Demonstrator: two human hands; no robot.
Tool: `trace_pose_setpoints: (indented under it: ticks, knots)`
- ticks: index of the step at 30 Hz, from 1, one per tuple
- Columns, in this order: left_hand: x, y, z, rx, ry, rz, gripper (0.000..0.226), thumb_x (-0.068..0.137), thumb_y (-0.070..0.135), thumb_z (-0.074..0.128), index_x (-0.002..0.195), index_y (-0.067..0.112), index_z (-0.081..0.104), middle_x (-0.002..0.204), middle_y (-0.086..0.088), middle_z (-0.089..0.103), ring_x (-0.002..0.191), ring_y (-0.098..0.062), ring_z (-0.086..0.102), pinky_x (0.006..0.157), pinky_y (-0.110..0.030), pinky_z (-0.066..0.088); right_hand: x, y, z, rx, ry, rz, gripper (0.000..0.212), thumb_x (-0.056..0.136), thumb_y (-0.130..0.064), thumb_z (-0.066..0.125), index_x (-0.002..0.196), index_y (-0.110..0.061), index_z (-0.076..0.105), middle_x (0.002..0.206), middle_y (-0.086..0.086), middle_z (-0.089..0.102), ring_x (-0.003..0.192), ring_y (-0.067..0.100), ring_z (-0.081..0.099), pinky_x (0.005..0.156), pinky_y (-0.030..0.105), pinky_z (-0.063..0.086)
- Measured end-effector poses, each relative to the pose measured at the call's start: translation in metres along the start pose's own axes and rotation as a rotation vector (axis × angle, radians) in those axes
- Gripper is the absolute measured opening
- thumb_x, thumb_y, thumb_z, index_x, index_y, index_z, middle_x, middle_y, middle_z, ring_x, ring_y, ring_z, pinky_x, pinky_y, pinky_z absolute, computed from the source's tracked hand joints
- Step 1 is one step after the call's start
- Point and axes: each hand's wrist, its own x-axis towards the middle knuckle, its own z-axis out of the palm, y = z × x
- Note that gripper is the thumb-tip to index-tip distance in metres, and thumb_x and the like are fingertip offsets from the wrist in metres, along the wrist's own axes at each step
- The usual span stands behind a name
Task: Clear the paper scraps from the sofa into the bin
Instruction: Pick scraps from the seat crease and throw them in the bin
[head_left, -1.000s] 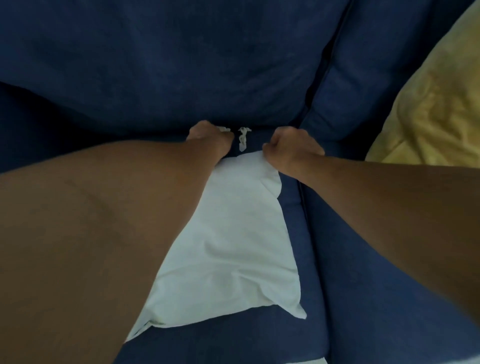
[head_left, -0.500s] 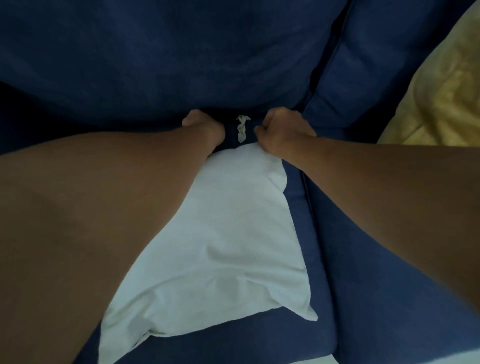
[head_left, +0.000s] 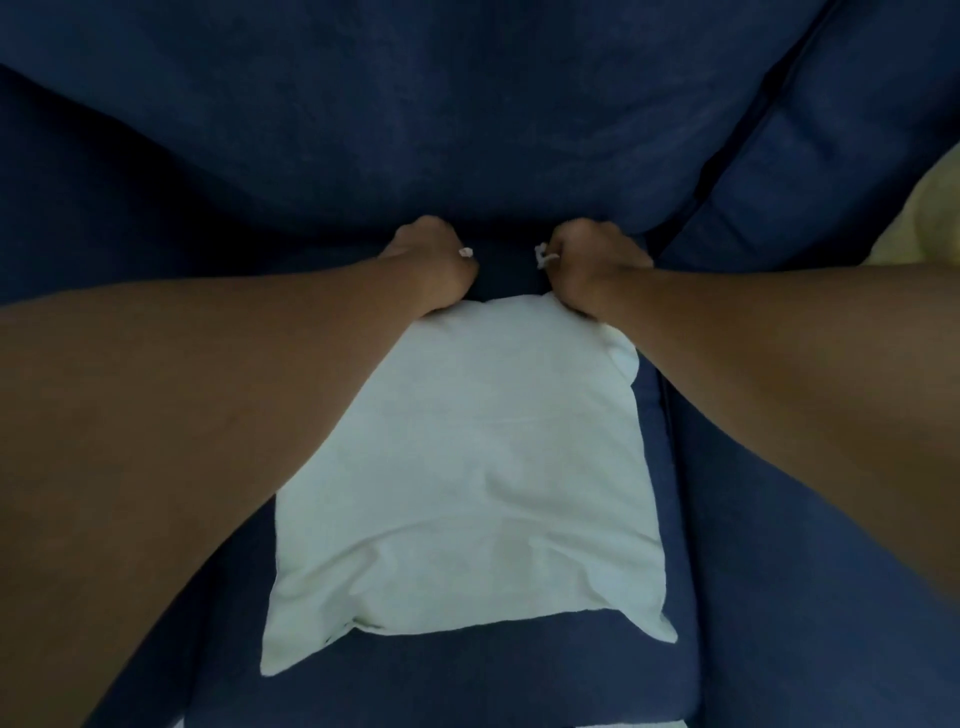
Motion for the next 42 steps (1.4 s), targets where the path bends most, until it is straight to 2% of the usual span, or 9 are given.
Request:
trace_pose_setpoints:
  ticks: [5,7,10,14,21,27,32,38,42]
  knots:
    - [-0.029,0.008,-0.009,0.05,0.063,0.014,0.019,0.096,0.035,0.056,0.105,0.024,0.068,0.103,-0.002,0.067,0.091,-0.025,0.065,0.092,-0.045,0.055,-0.026,-0.005,-0.019,-0.036,0.094,-0.049,0.019,0.105,-0.034,0.048,0.102,-0.026,0.066,0.097,0.0,0.062,0.089,0.025,0.054,0.079,0.038,0.035]
    - [-0.04,0.009,-0.011,0.098,0.114,0.013,0.02,0.096,0.036,0.054,0.108,0.027,0.067,0.103,-0.001,0.065,0.09,-0.025,0.061,0.098,-0.044,0.048,-0.039,-0.008,-0.025,-0.063,0.146,-0.097,0.021,0.104,-0.033,0.046,0.101,-0.028,0.065,0.095,-0.002,0.064,0.088,0.024,0.056,0.077,0.037,0.034]
    - [-0.059,0.01,-0.015,0.157,0.195,0.017,0.022,0.097,0.035,0.051,0.11,0.03,0.067,0.099,0.001,0.063,0.088,-0.024,0.055,0.095,-0.041,0.038,-0.058,-0.009,-0.034,-0.079,0.191,-0.16,0.021,0.104,-0.033,0.045,0.102,-0.028,0.065,0.096,-0.003,0.068,0.089,0.023,0.059,0.077,0.037,0.034]
    - [-0.089,0.01,-0.023,0.163,0.241,0.005,0.024,0.095,0.03,0.049,0.112,0.029,0.067,0.101,0.0,0.066,0.088,-0.025,0.054,0.093,-0.04,0.037,-0.082,-0.014,-0.051,-0.038,0.161,-0.229,0.02,0.104,-0.033,0.048,0.102,-0.027,0.068,0.096,-0.003,0.068,0.082,0.021,0.052,0.075,0.035,0.036]
    - [-0.145,-0.012,-0.036,0.126,0.33,-0.081,0.025,0.096,0.033,0.049,0.114,0.028,0.065,0.099,0.001,0.062,0.088,-0.025,0.053,0.091,-0.04,0.036,-0.123,-0.043,-0.074,-0.013,0.084,-0.394,0.02,0.102,-0.034,0.05,0.101,-0.029,0.069,0.095,-0.008,0.068,0.083,0.021,0.059,0.065,0.031,0.041]
    - [-0.192,-0.065,-0.057,0.103,0.379,-0.196,0.028,0.096,0.03,0.045,0.117,0.027,0.063,0.093,0.002,0.063,0.088,-0.024,0.059,0.088,-0.039,0.034,-0.157,-0.093,-0.075,-0.073,0.054,-0.533,0.018,0.101,-0.032,0.048,0.097,-0.029,0.065,0.087,-0.012,0.066,0.083,0.02,0.062,0.063,0.032,0.039]
    - [-0.237,-0.121,-0.073,0.078,0.432,-0.28,0.024,0.098,0.031,0.047,0.114,0.024,0.064,0.096,0.0,0.066,0.088,-0.025,0.059,0.096,-0.042,0.036,-0.186,-0.144,-0.056,-0.109,0.029,-0.621,0.018,0.099,-0.038,0.048,0.093,-0.025,0.059,0.085,-0.008,0.065,0.079,0.022,0.062,0.064,0.033,0.042]
    - [-0.304,-0.201,-0.081,0.012,0.507,-0.392,0.021,0.098,0.031,0.048,0.109,0.021,0.063,0.095,0.0,0.063,0.084,-0.027,0.059,0.073,-0.036,0.041,-0.24,-0.218,-0.021,-0.132,-0.021,-0.744,0.022,0.097,-0.043,0.049,0.091,-0.024,0.058,0.084,-0.01,0.064,0.078,0.023,0.059,0.066,0.034,0.042]
    - [-0.348,-0.252,-0.082,-0.04,0.56,-0.463,0.024,0.097,0.034,0.049,0.111,0.021,0.064,0.095,0.001,0.061,0.084,-0.028,0.059,0.068,-0.034,0.04,-0.282,-0.264,0.001,-0.147,-0.046,-0.836,0.023,0.097,-0.044,0.049,0.09,-0.024,0.058,0.083,-0.01,0.064,0.079,0.024,0.061,0.066,0.035,0.046]
